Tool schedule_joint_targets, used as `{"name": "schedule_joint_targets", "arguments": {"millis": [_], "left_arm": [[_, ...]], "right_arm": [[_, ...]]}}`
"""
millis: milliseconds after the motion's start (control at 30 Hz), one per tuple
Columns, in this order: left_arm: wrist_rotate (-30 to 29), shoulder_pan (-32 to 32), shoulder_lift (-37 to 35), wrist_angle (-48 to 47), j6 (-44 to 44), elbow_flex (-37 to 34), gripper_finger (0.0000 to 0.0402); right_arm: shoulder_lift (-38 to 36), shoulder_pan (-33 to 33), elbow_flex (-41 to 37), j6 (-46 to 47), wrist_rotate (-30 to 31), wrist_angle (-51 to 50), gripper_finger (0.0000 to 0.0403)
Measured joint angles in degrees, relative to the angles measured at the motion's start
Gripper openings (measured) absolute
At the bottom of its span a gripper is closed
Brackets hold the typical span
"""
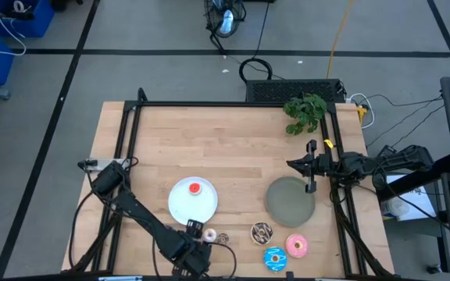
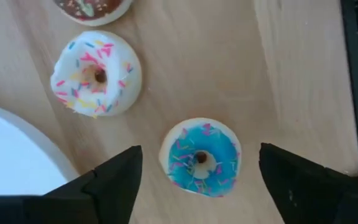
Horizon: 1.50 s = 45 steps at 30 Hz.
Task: Pick & Place donuts
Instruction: Put the small blue donut on the white plate
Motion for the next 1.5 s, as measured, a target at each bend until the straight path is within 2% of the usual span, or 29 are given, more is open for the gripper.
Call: {"name": "schedule_joint_targets", "arguments": {"millis": [133, 467, 933, 1500], "left_arm": [[0.49, 0.18, 0.0, -0.26, -0.05, -0.09, 0.0336], [2.36, 0.55, -0.32, 5.93, -3.07, -6.95, 0.0337], [4.11, 1.11, -0.24, 7.93, -2.22, -7.17, 0.0333], [5.32, 1.55, -0.62, 8.19, -3.38, -7.0, 0.0156]], "right_arm": [[0.07, 0.0, 0.0, 0.0, 0.0, -0.02, 0.0], [0.09, 0.0, -0.01, 0.92, -0.04, -0.02, 0.0], [0.09, 0.0, 0.0, 1.34, -0.04, -0.02, 0.0], [0.09, 0.01, 0.0, 1.07, -0.02, -0.02, 0.0]]}}
